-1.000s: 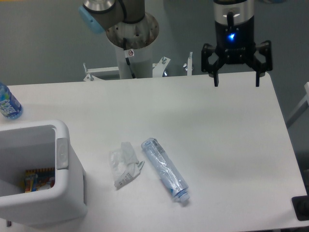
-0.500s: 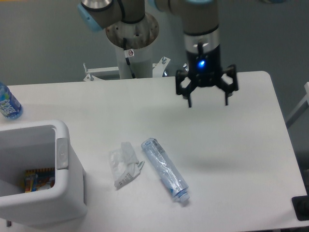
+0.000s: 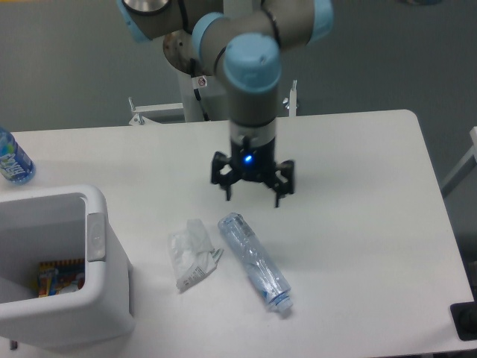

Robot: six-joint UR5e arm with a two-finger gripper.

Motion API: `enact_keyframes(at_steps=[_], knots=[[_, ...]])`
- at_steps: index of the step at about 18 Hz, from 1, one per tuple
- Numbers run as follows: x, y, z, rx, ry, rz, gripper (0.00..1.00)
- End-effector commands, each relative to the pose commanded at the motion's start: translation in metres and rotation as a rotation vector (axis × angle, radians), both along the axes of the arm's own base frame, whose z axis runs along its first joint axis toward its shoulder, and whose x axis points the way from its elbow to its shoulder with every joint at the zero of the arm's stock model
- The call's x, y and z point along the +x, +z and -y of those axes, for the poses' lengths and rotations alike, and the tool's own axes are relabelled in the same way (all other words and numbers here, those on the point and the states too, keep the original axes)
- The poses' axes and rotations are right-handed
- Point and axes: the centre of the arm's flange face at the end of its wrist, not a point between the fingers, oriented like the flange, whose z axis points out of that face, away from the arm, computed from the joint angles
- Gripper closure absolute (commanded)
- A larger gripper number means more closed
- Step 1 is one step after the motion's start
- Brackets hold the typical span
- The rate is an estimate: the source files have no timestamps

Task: Place the trash in the trash can
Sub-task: 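Move the gripper over the crumpled white tissue and lower it, then close the gripper on the white tissue and lift it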

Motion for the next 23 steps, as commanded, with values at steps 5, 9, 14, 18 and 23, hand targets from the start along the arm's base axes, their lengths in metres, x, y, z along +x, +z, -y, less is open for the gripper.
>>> enact_keyframes(at_steps=[5,9,14,18,23], knots=[[0.02,-0.047,-0.024,-0.029,-0.035,0.082,0.0],[0.021,-0.057,-0.028,-0.034,-0.017,0.092,0.0],[0.021,-0.072,-0.036,-0.051,0.011,0.109,0.0],[0.022,-0.075,-0.039,-0.052,0.077,0.119,0.0],[0.022,-0.076,-0.04,-0.057,0.08,0.118,0.51]])
